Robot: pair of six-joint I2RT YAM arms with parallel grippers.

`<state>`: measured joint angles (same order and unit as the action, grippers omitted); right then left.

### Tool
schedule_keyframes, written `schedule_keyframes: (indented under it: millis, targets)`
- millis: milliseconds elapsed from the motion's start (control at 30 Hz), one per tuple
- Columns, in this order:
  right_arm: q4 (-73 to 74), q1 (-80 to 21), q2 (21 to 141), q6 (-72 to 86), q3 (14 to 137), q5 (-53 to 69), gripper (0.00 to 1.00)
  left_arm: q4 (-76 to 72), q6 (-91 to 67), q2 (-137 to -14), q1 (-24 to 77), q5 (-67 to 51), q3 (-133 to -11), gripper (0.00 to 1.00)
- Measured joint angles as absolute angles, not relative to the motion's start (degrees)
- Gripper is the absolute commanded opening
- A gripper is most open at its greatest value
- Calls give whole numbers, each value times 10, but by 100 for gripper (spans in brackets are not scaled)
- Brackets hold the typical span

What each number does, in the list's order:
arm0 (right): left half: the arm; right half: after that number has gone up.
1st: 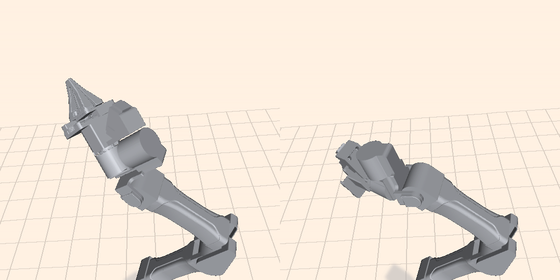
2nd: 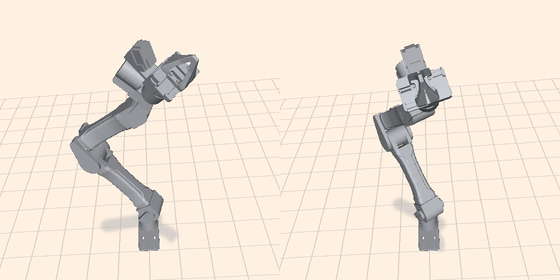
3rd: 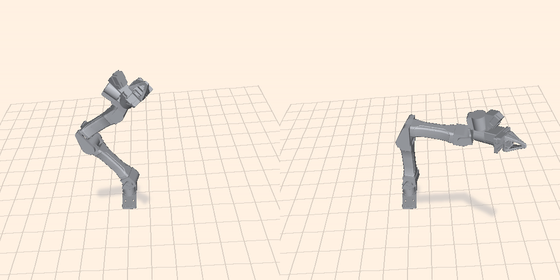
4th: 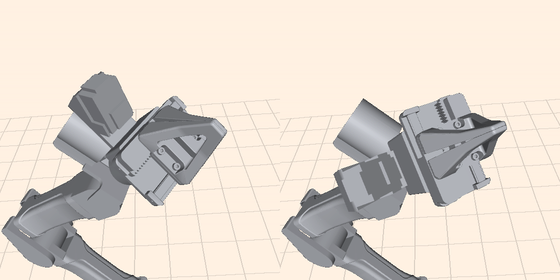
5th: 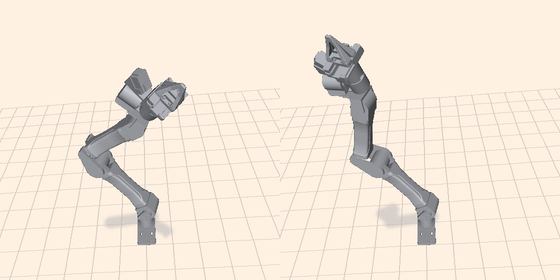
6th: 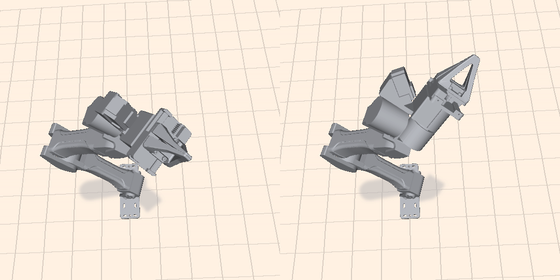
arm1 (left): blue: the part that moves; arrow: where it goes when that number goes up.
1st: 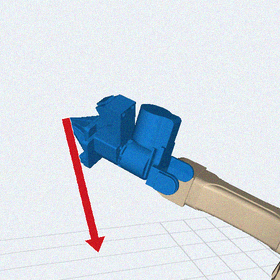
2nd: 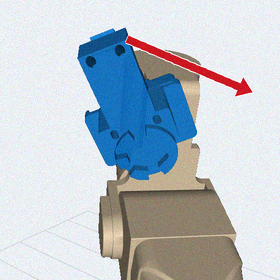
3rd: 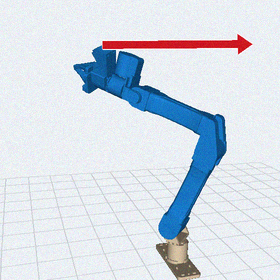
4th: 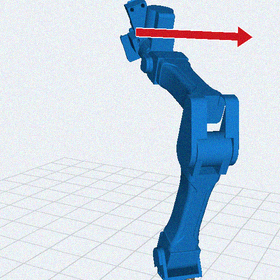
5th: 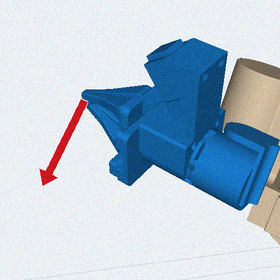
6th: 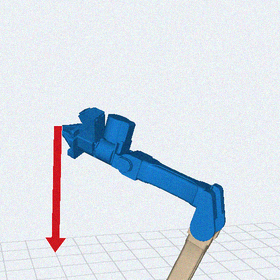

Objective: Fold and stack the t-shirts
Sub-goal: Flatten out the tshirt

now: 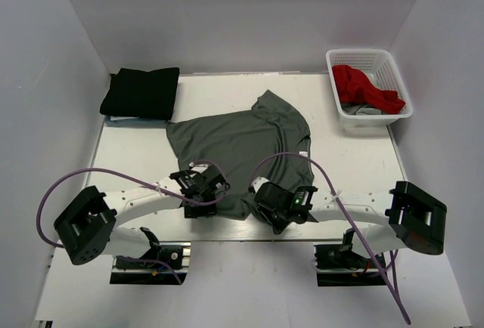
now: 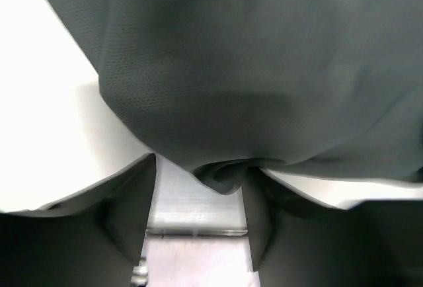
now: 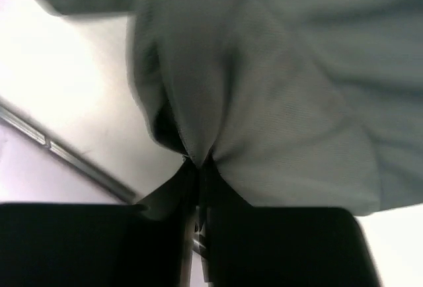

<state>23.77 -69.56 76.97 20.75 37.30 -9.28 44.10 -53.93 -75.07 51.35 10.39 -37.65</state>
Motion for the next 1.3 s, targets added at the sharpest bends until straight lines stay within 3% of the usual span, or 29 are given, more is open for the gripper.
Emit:
schedule_keyframes:
  millis: [67,100,233,500,733,1033,1067,1100,1200,1267,1300]
  targets:
    - [237,-696,773,229,375,-122,0,437,-548,-743,511,135,-376,45]
    - [239,-696,773,239,375,-140,0,435,-553,-740,510,149,-377,33]
    - [260,-694,769,280,381,-220,0,438,-564,-738,508,206,-395,1]
    - [265,-677,725,300,397,-279,0,514,-564,-772,508,302,-529,0]
    - [251,-674,772,288,396,-257,0,600,-542,-848,507,358,-624,0]
    - [210,-658,780,280,373,-222,0,420,-222,-966,507,283,-754,0]
    - [208,-655,779,280,372,-220,0,395,-183,-990,507,265,-775,5]
    - [204,-651,778,280,370,-218,0,372,-137,-1026,507,246,-806,20]
    - [198,-641,774,281,366,-212,0,350,-64,-1115,507,223,-883,53]
    - [195,-636,772,281,365,-208,0,355,-44,-1182,507,220,-945,65]
    - [193,-633,771,281,363,-207,0,356,-41,-1206,507,220,-962,76]
